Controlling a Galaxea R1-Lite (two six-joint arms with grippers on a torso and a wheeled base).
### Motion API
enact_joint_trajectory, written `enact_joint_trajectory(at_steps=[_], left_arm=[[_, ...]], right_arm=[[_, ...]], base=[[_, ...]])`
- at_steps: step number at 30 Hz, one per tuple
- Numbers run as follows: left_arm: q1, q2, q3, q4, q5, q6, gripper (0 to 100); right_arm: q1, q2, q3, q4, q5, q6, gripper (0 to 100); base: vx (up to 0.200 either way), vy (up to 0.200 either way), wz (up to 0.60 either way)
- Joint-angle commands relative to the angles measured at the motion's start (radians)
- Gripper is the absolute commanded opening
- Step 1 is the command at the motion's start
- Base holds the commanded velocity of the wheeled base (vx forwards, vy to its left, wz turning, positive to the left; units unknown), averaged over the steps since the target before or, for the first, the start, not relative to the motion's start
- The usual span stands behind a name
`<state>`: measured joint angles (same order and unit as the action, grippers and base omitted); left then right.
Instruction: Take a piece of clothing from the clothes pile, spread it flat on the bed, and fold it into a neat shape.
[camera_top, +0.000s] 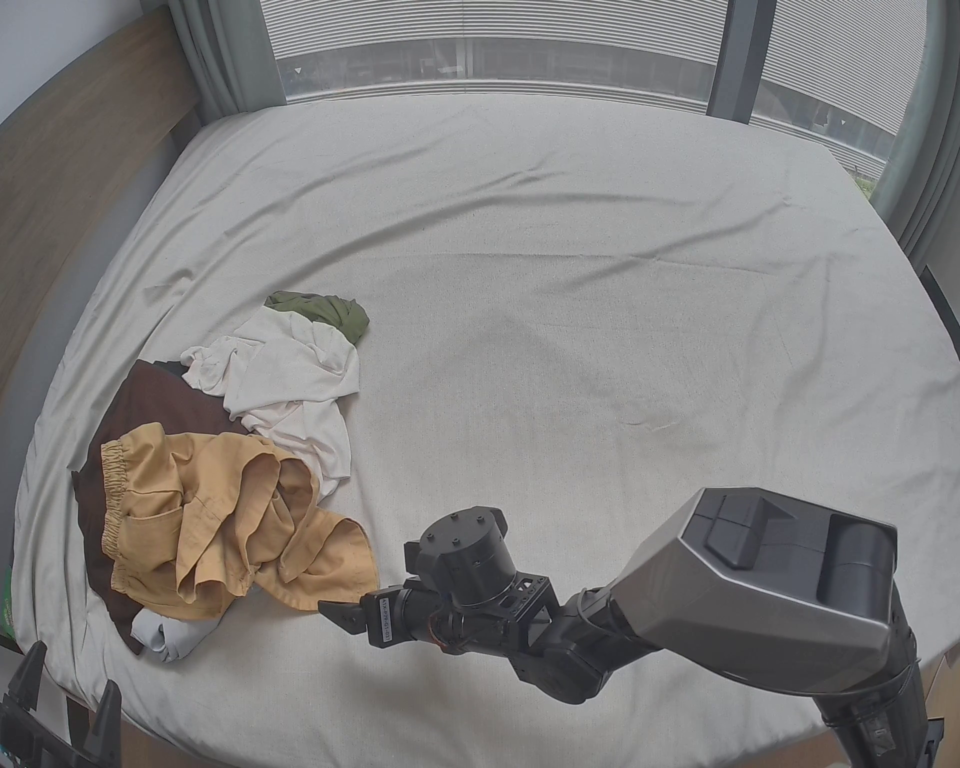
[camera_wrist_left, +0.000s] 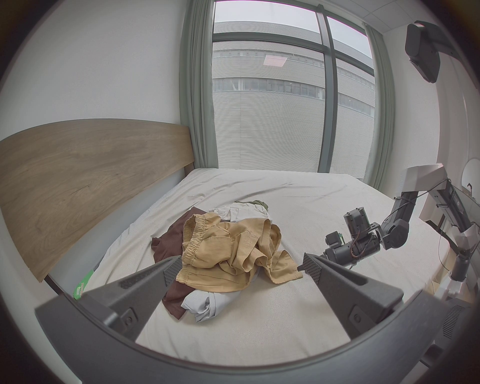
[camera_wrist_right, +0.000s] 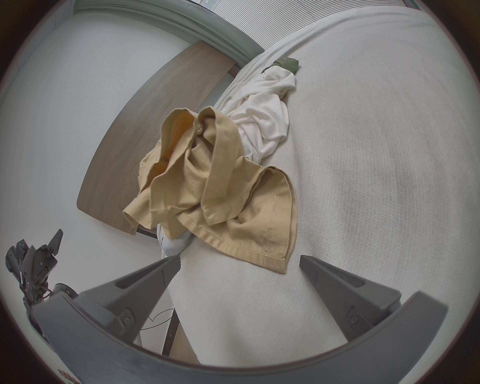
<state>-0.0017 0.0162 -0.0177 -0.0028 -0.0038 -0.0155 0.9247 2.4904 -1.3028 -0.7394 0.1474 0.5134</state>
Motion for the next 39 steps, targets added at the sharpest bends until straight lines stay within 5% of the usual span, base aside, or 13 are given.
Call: enact_joint_trajectory(at_steps=[1,25,26,39], left_arm=[[0.000,-0.016,0.018,0.000,-0.001,0.000,100],[0.000,-0.016,0.018,0.000,-0.001,-0.001,100],[0.000,-0.016,0.018,0.000,-0.001,-0.001,100],[0.000,-0.016,0.018,0.000,0.001,0.000,100]], right_arm=[[0.002,0.024,-0.016,0.002,0.000,0.004,100],[0.019,0.117,-0.133,-0.008,-0.051,0.042,100],[0.017,0.119,-0.133,-0.008,-0.052,0.043,0],[0.013,0.122,-0.138,-0.008,-0.086,0.057,0]], base=[[0.000,0.000,0.00],[0.000,0.000,0.00],[0.000,0.000,0.00],[0.000,0.000,0.00]])
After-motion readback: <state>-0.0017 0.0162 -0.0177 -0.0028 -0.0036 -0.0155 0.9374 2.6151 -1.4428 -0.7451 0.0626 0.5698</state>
